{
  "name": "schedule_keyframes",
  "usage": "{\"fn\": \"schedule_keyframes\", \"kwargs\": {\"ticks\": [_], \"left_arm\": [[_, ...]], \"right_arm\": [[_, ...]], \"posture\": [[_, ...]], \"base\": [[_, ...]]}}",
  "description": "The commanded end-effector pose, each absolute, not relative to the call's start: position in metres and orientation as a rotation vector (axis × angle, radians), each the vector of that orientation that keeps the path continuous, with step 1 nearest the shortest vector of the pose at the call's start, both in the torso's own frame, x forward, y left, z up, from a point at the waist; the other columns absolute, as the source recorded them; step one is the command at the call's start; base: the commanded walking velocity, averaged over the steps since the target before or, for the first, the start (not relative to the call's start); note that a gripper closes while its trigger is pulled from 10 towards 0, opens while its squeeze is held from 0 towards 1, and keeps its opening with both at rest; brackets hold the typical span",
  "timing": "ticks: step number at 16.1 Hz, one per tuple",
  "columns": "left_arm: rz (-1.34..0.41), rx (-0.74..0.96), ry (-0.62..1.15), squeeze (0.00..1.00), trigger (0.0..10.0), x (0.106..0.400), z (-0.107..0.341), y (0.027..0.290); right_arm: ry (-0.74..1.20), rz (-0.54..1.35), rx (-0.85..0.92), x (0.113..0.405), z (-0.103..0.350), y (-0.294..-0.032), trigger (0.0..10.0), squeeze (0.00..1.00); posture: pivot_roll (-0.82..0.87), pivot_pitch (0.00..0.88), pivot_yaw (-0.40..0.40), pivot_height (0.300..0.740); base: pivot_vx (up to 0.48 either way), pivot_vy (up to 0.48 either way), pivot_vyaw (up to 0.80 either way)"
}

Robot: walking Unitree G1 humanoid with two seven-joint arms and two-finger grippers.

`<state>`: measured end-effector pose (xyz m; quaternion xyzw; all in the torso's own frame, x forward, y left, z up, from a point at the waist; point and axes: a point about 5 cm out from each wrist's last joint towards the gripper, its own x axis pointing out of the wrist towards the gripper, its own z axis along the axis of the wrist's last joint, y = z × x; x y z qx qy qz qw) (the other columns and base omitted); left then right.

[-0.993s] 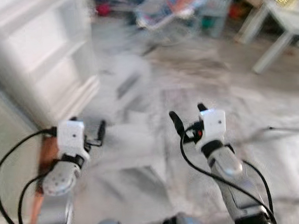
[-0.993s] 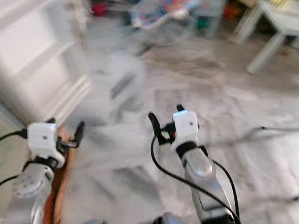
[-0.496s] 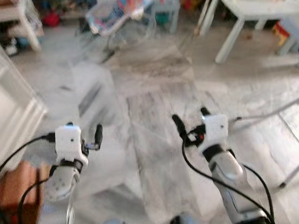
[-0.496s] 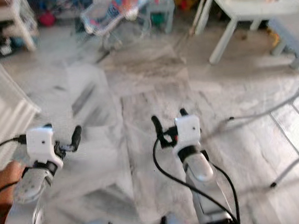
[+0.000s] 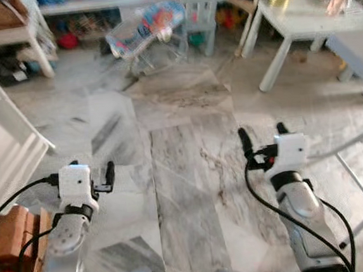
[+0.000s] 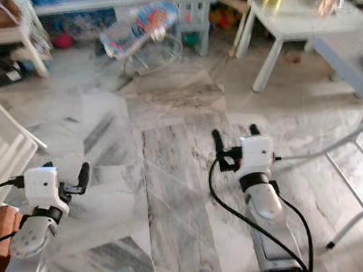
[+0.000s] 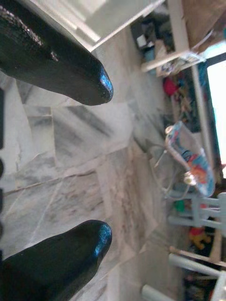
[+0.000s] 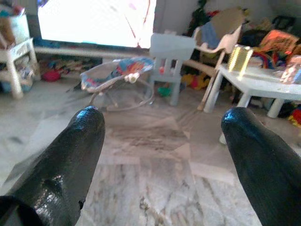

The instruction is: Restocking fridge

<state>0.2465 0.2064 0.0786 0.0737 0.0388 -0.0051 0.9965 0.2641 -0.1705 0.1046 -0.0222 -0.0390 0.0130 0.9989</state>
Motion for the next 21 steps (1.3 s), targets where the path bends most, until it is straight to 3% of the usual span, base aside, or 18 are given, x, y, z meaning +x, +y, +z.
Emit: {"fn": "schedule_keyframes", "kwargs": {"ticks": [1,7,13,21], "left_arm": [[-0.003,0.162,0.073,0.0,10.0,0.244,0.077,0.207],[-0.091,0.175,0.083,0.0,10.0,0.242,0.073,0.196],[-0.078,0.136,0.05,0.0,10.0,0.253,0.079,0.191],[-0.111,0.102,0.048,0.0,10.0,0.256,0.076,0.177]], "right_arm": [[-0.075,0.007,-0.046,0.26,0.104,-0.174,10.0,0.0],[0.017,-0.003,-0.064,0.239,0.082,-0.174,10.0,0.0],[-0.062,0.046,-0.057,0.258,0.103,-0.169,10.0,0.0],[-0.045,0.064,-0.061,0.257,0.097,-0.163,10.0,0.0]], "posture": [[0.1,0.005,-0.025,0.74],[0.08,0.057,-0.026,0.74],[0.07,0.073,-0.045,0.74],[0.07,0.073,-0.052,0.74]], "base": [[0.0,0.0,0.0],[0.054,0.0,0.0],[0.409,0.0,0.0],[0.418,0.0,-0.76]]}}
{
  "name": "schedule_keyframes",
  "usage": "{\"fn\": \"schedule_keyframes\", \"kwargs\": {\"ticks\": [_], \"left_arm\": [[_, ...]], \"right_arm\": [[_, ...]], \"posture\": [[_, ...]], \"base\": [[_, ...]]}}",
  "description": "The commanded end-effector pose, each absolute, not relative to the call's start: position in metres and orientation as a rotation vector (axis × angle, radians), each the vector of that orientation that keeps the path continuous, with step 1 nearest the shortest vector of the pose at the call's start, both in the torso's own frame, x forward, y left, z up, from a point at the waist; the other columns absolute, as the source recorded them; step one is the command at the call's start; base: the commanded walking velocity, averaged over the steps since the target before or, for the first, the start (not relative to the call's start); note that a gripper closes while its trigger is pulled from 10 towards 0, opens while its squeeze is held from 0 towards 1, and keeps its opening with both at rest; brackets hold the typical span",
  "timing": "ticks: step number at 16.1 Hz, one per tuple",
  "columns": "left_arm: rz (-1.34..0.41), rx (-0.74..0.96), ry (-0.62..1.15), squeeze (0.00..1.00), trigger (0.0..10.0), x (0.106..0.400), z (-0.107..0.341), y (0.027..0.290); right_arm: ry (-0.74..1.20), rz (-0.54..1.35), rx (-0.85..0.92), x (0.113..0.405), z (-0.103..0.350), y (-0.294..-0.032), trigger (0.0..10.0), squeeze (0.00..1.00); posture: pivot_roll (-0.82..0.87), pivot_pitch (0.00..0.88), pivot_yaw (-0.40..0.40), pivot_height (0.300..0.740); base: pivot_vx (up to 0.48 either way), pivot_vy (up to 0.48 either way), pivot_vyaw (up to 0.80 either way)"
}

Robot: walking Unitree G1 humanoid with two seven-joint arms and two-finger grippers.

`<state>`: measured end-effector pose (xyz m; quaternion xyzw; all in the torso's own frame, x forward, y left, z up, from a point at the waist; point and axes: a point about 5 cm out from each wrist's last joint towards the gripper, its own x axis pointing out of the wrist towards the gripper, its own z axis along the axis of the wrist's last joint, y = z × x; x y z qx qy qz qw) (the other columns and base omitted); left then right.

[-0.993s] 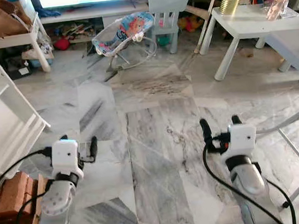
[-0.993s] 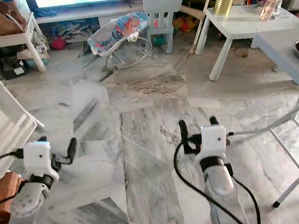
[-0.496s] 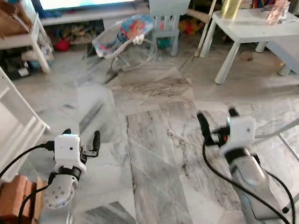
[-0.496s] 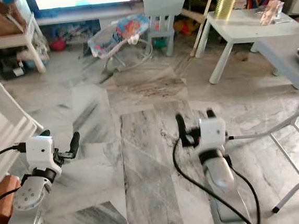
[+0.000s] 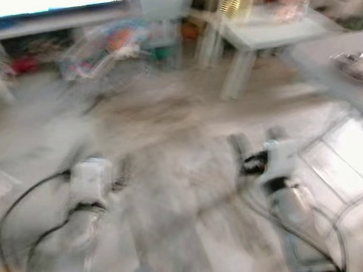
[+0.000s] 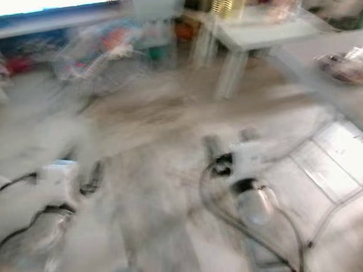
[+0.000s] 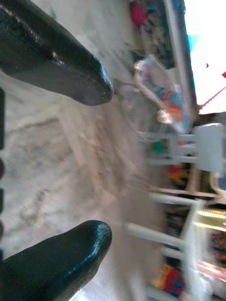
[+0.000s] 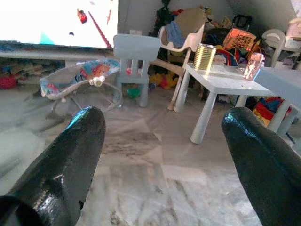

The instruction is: Restocking fridge

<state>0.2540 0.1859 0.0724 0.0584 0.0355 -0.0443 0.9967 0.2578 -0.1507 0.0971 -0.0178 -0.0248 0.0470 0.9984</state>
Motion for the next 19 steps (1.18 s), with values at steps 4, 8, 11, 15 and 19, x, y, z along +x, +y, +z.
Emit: {"fn": "schedule_keyframes", "kwargs": {"ticks": [4,8,11,15,19], "left_arm": [[-0.114,0.092,0.043,0.0,10.0,0.26,0.078,0.175],[-0.117,0.089,0.041,0.0,10.0,0.263,0.078,0.174],[-0.121,0.083,0.039,0.0,10.0,0.264,0.078,0.172],[-0.123,0.075,0.022,0.0,10.0,0.268,0.08,0.168],[-0.116,0.077,0.007,0.0,10.0,0.269,0.082,0.169]], "right_arm": [[-0.05,0.061,-0.064,0.26,0.098,-0.164,10.0,0.0],[-0.058,0.066,-0.065,0.262,0.1,-0.162,10.0,0.0],[-0.063,0.069,-0.065,0.262,0.1,-0.162,10.0,0.0],[-0.07,0.073,-0.072,0.264,0.102,-0.162,10.0,0.0],[-0.082,0.086,-0.077,0.265,0.103,-0.16,10.0,0.0]], "posture": [[0.07,0.073,-0.048,0.74],[0.06,0.069,-0.044,0.74],[0.06,0.071,-0.045,0.74],[0.05,0.064,-0.049,0.74],[0.05,0.065,-0.053,0.74]], "base": [[0.41,0.0,-0.8],[0.431,0.0,-0.8],[0.429,0.0,-0.8],[0.415,0.066,-0.8],[0.088,0.076,0.0]]}}
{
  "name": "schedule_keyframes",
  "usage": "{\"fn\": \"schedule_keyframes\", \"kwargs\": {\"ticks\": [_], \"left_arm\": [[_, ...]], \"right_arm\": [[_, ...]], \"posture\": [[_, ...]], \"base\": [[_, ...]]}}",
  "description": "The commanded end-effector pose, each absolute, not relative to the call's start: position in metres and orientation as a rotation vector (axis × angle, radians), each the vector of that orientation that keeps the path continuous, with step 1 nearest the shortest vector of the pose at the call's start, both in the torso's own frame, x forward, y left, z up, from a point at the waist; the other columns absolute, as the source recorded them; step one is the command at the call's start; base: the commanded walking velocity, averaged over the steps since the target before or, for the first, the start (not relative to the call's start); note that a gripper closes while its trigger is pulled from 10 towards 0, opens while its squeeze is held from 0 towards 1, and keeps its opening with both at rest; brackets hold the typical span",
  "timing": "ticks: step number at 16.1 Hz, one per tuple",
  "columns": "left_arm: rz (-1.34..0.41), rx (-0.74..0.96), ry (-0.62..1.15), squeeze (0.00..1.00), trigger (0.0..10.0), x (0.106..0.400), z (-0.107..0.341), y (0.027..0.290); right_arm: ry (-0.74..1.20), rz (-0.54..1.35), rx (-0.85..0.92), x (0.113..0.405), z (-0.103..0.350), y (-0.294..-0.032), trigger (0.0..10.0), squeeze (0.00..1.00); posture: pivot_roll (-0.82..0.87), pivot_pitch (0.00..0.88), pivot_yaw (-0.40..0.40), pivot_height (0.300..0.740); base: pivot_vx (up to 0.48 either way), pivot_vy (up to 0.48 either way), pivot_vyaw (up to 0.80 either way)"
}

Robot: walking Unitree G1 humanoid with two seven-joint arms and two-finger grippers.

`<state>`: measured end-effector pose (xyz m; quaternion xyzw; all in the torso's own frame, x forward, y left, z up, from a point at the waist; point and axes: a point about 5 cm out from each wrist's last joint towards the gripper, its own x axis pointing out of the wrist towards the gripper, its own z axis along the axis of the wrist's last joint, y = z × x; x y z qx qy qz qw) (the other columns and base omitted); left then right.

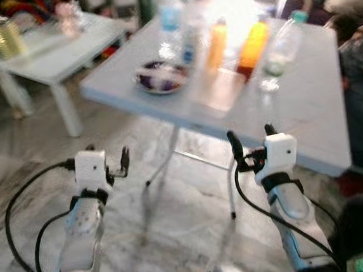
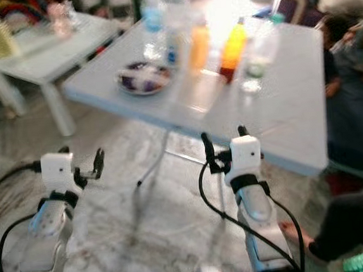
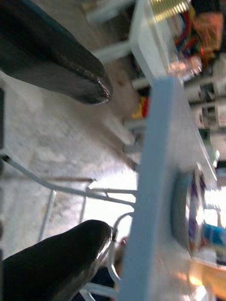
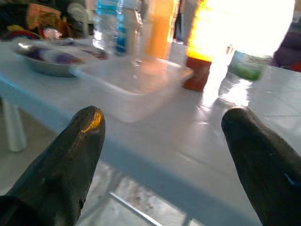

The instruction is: Restocking fridge

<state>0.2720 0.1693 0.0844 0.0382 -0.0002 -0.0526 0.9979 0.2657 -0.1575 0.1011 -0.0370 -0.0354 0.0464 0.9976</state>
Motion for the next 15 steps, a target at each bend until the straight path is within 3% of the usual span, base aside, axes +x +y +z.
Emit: {"fn": "schedule_keyframes", "kwargs": {"ticks": [1,7,13,15], "left_arm": [[-0.117,0.078,0.007,0.0,10.0,0.269,0.082,0.169],[-0.128,0.076,-0.002,0.0,10.0,0.27,0.083,0.168],[-0.155,0.072,-0.013,0.0,10.0,0.274,0.085,0.163],[-0.164,0.071,-0.019,0.0,10.0,0.276,0.087,0.16]], "right_arm": [[-0.079,0.092,-0.077,0.264,0.102,-0.158,10.0,0.0],[-0.085,0.088,-0.072,0.265,0.102,-0.158,10.0,0.0],[-0.105,0.084,-0.075,0.27,0.107,-0.158,10.0,0.0],[-0.116,0.082,-0.074,0.272,0.109,-0.158,10.0,0.0]], "posture": [[0.06,0.069,-0.057,0.74],[0.06,0.069,-0.043,0.74],[0.04,0.068,-0.03,0.74],[0.04,0.068,-0.03,0.74]], "base": [[0.0,0.0,0.0],[0.0,0.0,0.0],[0.269,0.341,-0.62],[0.326,0.352,0.0]]}}
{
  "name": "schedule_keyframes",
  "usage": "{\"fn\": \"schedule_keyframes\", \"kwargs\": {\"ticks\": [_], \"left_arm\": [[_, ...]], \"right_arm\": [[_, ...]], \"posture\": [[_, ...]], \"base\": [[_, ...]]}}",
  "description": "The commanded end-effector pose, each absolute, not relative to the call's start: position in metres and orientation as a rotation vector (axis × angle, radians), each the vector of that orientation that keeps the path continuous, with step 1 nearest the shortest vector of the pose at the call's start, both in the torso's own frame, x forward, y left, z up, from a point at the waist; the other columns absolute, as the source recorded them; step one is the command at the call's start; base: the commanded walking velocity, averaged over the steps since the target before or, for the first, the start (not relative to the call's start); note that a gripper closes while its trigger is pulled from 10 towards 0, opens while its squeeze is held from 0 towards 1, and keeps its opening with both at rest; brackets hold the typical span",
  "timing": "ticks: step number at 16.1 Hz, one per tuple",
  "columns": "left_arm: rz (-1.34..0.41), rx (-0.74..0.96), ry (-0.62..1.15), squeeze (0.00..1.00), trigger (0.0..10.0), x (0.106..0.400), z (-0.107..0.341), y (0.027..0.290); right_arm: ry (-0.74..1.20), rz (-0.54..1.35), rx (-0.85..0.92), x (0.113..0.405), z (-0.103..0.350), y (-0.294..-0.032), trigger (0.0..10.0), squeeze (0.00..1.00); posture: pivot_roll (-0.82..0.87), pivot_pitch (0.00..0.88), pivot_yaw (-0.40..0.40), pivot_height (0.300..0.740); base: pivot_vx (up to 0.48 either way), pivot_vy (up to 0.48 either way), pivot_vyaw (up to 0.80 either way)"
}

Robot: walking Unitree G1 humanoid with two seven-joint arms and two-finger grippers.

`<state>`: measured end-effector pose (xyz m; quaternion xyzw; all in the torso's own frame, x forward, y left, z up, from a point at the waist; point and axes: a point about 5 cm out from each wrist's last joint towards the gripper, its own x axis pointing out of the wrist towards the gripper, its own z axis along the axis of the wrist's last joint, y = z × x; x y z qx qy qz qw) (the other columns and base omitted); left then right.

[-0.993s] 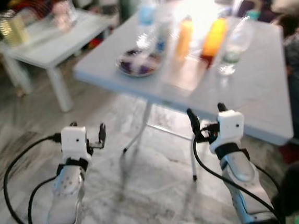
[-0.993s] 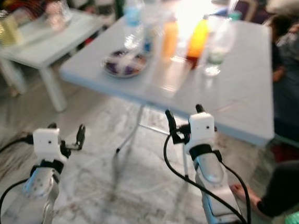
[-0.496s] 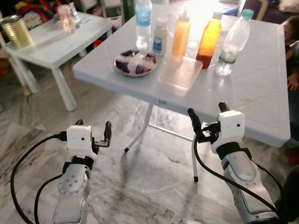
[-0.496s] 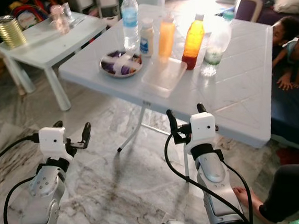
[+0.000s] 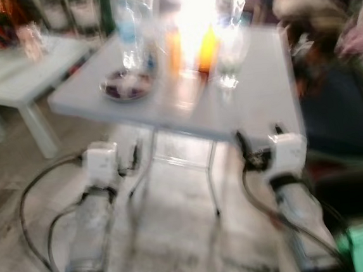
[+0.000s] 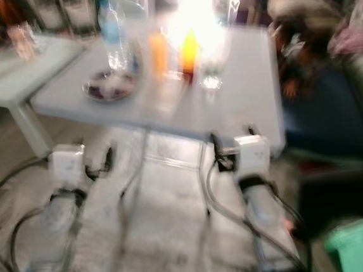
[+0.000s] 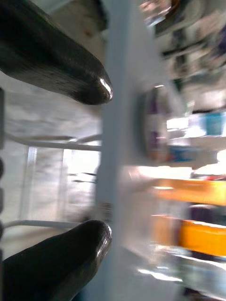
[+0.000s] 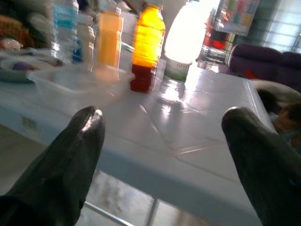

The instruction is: Restocking fridge

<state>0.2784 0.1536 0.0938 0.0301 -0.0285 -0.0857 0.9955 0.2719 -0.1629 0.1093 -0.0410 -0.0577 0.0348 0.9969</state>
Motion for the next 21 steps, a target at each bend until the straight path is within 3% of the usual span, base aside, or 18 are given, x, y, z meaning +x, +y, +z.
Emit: {"fn": "schedule_keyframes", "kwargs": {"ticks": [1,10,14,21], "left_arm": [[-0.163,0.07,-0.022,0.0,10.0,0.277,0.087,0.159],[-0.175,0.059,-0.044,0.0,10.0,0.276,0.091,0.155],[-0.179,0.054,-0.044,0.0,10.0,0.275,0.09,0.155],[-0.171,0.079,-0.013,0.0,10.0,0.274,0.086,0.16]], "right_arm": [[-0.121,0.081,-0.076,0.273,0.111,-0.159,10.0,0.0],[-0.145,0.09,-0.07,0.272,0.115,-0.157,10.0,0.0],[-0.145,0.087,-0.065,0.272,0.115,-0.159,10.0,0.0],[-0.178,-0.075,0.054,0.293,0.141,-0.192,10.0,0.0]], "posture": [[0.04,0.067,-0.031,0.74],[0.04,0.084,-0.033,0.74],[0.04,0.087,-0.037,0.74],[0.05,0.088,-0.036,0.74]], "base": [[0.326,0.352,0.0],[0.33,0.32,0.0],[0.0,0.0,0.0],[0.0,0.0,0.0]]}}
